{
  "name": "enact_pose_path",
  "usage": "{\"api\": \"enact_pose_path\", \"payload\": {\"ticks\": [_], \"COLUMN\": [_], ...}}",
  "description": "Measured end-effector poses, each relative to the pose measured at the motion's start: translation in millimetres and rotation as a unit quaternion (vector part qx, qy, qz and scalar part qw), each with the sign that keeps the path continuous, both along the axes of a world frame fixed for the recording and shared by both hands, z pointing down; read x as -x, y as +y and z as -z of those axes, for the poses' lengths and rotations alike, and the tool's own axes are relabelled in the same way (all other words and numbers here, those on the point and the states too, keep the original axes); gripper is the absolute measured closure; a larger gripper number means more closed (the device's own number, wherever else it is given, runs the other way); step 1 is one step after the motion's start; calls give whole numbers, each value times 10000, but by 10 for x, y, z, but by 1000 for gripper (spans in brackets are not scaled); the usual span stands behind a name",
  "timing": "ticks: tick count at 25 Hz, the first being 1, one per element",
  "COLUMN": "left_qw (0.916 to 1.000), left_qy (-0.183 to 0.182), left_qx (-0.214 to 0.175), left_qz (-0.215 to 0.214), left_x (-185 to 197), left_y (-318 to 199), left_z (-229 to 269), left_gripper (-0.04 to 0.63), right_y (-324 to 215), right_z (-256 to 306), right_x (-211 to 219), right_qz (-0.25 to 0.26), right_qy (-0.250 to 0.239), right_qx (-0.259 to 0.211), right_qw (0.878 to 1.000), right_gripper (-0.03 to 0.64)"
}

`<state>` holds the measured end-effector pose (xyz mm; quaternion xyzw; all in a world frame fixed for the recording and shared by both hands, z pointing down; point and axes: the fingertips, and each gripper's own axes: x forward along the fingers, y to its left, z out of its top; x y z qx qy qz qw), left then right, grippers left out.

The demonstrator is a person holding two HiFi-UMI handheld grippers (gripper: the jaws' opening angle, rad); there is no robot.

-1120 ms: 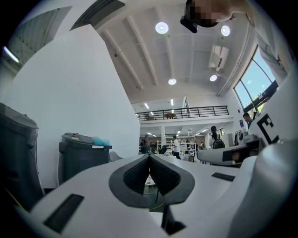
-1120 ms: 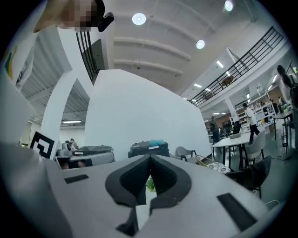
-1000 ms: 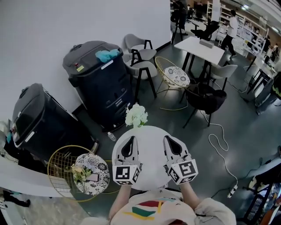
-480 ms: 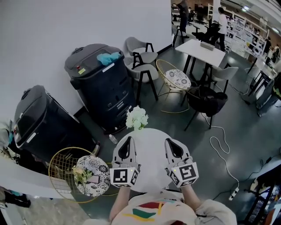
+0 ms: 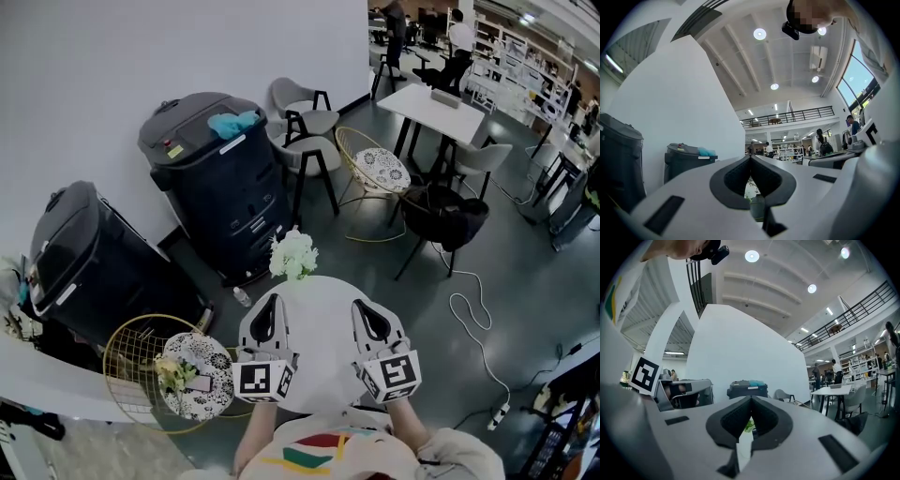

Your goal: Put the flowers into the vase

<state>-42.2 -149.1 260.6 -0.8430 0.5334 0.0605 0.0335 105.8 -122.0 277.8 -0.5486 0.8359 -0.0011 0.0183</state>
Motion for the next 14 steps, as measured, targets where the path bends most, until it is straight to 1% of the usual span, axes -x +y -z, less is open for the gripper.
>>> {"api": "enact_pose_path", "payload": {"ticks": [9,14], "left_qw": [9999,9996], "left_qy": [-61,-149], "left_qx": [60,-77], "left_qz": [147,232], "left_x": [88,91], "left_y": [-18,-125], "left_z": [-41,70], "left_gripper": [589,589], "right_y": [-43,-167], "right_z": [-61,-8], "right_x": [-9,-25], "right_qz": [32,75], "right_qy": [-124,-118], "right_qx": [32,-116], "right_qw": [9999,9998], "right_gripper": [604,604]}}
